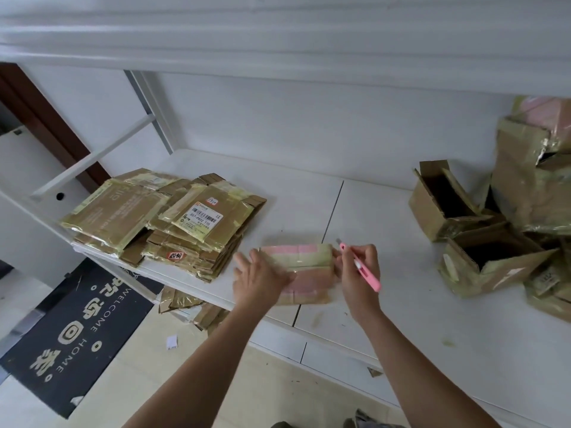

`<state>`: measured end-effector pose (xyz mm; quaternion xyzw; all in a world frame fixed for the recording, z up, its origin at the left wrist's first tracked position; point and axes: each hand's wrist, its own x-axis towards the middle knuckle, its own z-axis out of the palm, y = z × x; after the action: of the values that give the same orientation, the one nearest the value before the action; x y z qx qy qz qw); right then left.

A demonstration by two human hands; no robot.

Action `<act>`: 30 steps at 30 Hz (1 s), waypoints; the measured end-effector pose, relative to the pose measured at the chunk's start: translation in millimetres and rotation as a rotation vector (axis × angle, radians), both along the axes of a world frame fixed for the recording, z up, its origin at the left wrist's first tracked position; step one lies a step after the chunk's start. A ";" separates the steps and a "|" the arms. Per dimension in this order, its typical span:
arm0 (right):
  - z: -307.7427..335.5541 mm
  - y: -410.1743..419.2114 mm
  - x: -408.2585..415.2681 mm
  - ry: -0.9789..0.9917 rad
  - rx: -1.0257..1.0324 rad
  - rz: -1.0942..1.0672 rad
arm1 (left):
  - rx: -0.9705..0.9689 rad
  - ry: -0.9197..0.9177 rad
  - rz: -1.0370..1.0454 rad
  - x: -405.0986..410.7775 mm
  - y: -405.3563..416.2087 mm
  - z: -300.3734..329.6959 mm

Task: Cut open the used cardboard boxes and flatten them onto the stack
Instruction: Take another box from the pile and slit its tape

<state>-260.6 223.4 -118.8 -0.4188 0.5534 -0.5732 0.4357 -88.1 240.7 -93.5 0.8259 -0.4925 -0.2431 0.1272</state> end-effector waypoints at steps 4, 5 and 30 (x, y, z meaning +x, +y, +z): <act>-15.7 5.1 -12.4 -0.155 0.009 -0.003 | -0.186 -0.045 -0.155 -2.4 -6.5 -13.1; -16.4 4.4 -13.7 -0.188 0.012 0.009 | -0.209 -0.008 -0.188 -0.1 -9.5 -13.3; -22.4 -47.3 -17.4 -0.218 0.100 0.175 | 0.006 -0.115 -0.542 6.0 -55.5 -15.9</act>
<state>-278.0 176.1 -141.3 -0.3783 0.4922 -0.5468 0.5618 -82.1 185.2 -109.4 0.6768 -0.7013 -0.2224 0.0266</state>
